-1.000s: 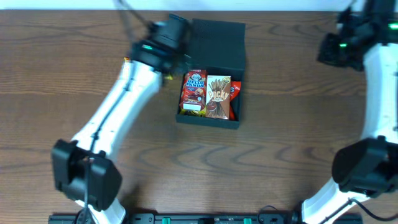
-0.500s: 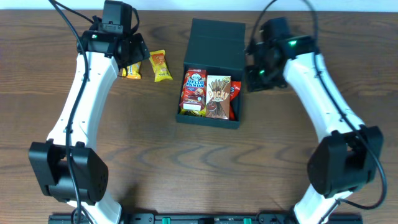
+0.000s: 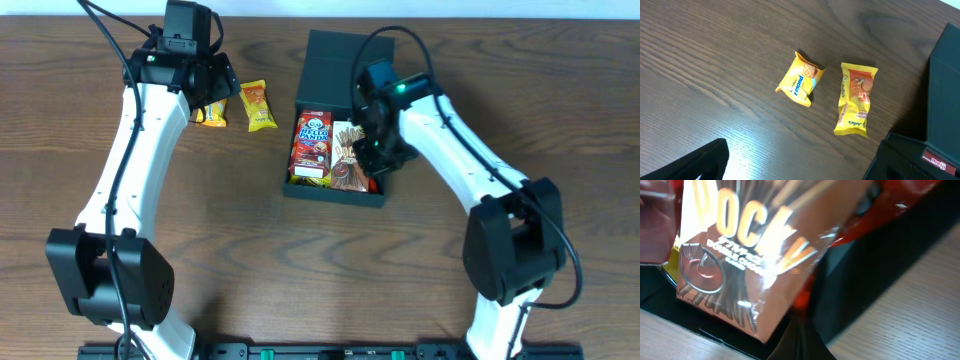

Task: Pack container
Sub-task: 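Push the Pocky box down into the box with the right gripper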

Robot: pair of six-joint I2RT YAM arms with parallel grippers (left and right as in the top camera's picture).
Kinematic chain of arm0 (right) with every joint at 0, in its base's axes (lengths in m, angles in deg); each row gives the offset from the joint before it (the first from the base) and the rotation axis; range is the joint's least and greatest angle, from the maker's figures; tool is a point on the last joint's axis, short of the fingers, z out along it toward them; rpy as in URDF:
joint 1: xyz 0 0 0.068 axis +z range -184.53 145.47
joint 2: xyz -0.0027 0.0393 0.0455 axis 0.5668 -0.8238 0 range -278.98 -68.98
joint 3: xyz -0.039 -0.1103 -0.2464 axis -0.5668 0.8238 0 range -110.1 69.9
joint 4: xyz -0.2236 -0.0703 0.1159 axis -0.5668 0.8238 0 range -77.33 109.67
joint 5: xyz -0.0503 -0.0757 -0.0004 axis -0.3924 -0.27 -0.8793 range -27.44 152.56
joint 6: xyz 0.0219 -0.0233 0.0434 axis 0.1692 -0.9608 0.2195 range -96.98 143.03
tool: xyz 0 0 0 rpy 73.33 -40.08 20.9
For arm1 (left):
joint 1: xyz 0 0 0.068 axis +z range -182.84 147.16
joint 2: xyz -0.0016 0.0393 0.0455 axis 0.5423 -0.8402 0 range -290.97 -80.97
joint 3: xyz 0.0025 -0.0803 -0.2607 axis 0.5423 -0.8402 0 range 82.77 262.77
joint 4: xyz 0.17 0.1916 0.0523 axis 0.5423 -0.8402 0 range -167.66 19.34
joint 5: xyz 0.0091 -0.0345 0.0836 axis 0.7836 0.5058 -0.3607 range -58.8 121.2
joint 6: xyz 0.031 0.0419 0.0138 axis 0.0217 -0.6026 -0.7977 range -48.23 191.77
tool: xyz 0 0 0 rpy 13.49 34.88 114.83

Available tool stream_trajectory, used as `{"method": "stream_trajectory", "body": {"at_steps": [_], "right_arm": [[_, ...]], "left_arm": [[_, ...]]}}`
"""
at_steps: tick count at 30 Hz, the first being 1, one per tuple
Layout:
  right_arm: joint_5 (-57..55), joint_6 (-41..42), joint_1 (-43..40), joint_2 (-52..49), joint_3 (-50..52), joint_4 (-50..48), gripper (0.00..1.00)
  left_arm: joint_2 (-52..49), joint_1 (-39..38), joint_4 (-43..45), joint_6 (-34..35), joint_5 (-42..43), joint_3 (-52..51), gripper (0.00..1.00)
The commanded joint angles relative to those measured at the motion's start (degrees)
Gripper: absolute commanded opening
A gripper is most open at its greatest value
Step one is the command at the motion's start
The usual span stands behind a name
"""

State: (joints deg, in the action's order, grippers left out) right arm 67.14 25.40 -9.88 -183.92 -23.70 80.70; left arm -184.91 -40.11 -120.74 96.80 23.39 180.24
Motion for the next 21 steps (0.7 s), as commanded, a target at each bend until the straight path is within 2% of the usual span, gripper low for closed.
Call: {"method": "stream_trajectory", "body": {"at_steps": [1, 15, 21], "right_arm": [[-1.6, 0.3, 1.2, -0.5, 0.3, 0.0, 0.02], [-3.5, 0.5, 1.2, -0.5, 0.8, -0.1, 0.02], [-3.0, 4.6, 2.0, -0.5, 3.8, -1.7, 0.02]], "left_arm": [[0.5, 0.1, 0.0, -0.9, 0.2, 0.7, 0.95], [0.5, 0.1, -0.5, -0.9, 0.2, 0.7, 0.95], [0.5, 0.1, -0.5, -0.9, 0.2, 0.7, 0.95]]}}
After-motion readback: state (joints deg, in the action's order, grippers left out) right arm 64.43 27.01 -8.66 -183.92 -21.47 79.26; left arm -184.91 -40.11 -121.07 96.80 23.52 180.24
